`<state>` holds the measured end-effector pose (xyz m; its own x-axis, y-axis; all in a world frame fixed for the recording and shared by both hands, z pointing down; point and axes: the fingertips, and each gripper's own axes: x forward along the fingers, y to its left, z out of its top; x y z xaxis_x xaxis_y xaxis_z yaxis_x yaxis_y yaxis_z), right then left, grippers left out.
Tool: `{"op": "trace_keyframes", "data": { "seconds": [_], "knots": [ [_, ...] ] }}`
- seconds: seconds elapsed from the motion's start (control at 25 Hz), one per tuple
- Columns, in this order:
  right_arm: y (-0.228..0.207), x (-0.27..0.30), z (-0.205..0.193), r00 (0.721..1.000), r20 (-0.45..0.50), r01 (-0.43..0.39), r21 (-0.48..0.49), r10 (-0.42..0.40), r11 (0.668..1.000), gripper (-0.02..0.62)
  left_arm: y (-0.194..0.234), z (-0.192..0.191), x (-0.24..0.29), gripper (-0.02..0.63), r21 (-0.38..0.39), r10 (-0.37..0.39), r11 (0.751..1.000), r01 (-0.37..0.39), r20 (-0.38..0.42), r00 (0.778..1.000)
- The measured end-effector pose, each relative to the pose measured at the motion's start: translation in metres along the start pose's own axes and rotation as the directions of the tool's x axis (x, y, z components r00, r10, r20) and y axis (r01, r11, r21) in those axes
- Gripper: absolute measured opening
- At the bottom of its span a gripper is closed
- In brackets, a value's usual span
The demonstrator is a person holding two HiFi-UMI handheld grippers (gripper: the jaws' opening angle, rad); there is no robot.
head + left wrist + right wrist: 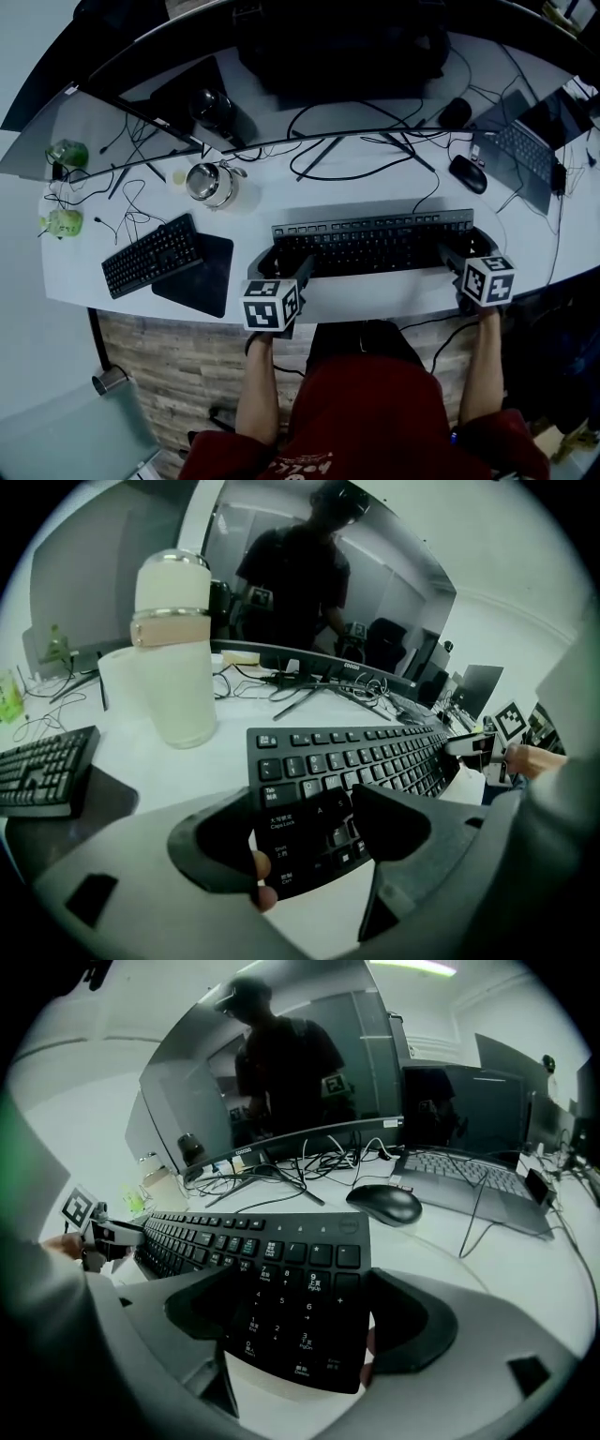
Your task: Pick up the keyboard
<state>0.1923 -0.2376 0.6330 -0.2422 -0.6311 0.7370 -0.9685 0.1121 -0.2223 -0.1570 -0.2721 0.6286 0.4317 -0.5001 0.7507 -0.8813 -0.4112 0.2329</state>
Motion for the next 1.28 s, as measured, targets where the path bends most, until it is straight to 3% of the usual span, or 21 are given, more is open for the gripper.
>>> {"op": "trace_keyframes", "data": {
  "seconds": [0.4, 0.76, 0.96, 1.28],
  "knots": [
    [0.008, -0.034, 0.036, 0.994, 0.110, -0.019, -0.026, 0.022, 0.999, 0.407, -0.015, 0.039, -0.045, 0.337, 0.053, 0.051, 0.997, -0.060, 0.149, 0.988],
    [0.011, -0.085, 0.082, 0.958, 0.285, -0.015, -0.075, 0.036, 0.997, 0.407, -0.041, 0.086, -0.096, 0.337, 0.099, 0.087, 0.987, -0.126, 0.327, 0.941],
    [0.015, -0.121, 0.107, 0.923, 0.383, 0.002, -0.115, 0.042, 0.993, 0.407, -0.059, 0.106, -0.126, 0.337, 0.115, 0.089, 0.982, -0.153, 0.433, 0.897],
    [0.028, -0.180, 0.145, 0.836, 0.544, 0.021, -0.164, 0.073, 0.986, 0.407, -0.083, 0.140, -0.184, 0.337, 0.155, 0.082, 0.965, -0.211, 0.585, 0.807]
  ]
}}
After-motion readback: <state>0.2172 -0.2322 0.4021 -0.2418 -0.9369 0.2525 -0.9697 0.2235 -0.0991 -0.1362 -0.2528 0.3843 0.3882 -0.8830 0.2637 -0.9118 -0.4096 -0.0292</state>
